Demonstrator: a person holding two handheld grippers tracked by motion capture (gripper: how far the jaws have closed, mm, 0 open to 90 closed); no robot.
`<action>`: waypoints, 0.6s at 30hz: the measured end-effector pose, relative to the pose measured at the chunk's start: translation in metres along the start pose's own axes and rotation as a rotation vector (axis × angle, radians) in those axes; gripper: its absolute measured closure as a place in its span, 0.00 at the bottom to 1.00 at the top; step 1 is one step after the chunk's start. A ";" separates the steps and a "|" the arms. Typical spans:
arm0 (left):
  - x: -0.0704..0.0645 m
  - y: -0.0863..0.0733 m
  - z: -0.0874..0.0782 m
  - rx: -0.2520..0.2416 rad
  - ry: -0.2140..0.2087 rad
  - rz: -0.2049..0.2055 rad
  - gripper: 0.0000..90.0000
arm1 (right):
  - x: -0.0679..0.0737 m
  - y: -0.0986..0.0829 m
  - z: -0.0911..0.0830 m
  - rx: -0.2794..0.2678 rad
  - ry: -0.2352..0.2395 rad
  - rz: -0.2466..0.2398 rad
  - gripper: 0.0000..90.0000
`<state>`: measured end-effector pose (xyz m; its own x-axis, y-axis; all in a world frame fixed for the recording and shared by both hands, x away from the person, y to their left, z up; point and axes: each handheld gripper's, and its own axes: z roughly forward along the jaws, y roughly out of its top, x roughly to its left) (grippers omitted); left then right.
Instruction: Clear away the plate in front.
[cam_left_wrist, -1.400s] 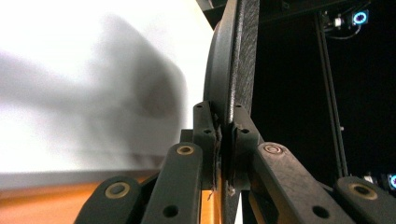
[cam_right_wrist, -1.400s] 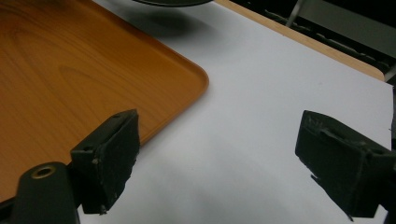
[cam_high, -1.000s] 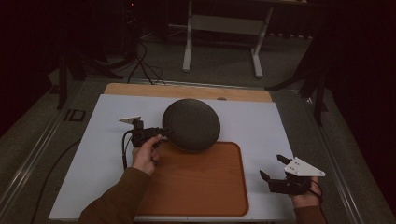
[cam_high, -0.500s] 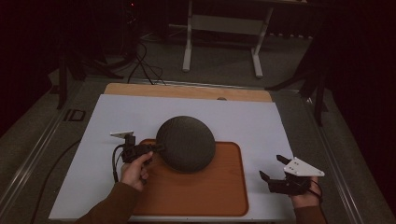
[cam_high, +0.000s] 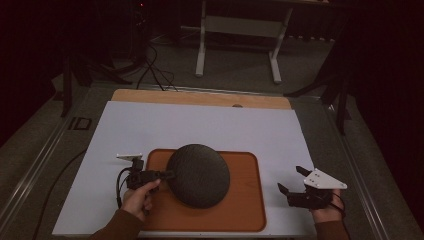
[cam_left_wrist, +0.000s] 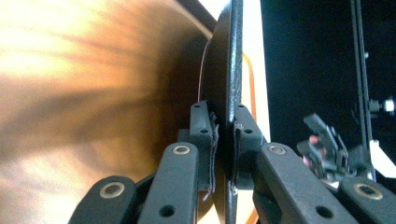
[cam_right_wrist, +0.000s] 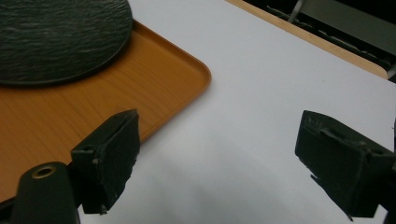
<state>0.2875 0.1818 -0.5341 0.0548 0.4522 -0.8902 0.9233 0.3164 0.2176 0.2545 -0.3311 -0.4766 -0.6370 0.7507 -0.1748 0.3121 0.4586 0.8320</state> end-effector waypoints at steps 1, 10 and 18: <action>0.000 -0.002 0.000 0.015 -0.005 0.005 0.92 | 0.000 0.000 0.000 0.000 0.000 0.000 0.15; 0.002 -0.005 0.006 0.099 0.074 0.080 0.93 | 0.001 0.000 0.001 0.004 0.003 -0.005 0.15; 0.001 -0.002 0.014 0.133 0.201 0.166 0.82 | 0.001 0.000 0.002 0.011 0.007 -0.007 0.15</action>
<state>0.2908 0.1697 -0.5415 0.1456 0.6490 -0.7467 0.9503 0.1183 0.2880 0.2551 -0.3293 -0.4775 -0.6444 0.7440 -0.1768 0.3154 0.4691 0.8249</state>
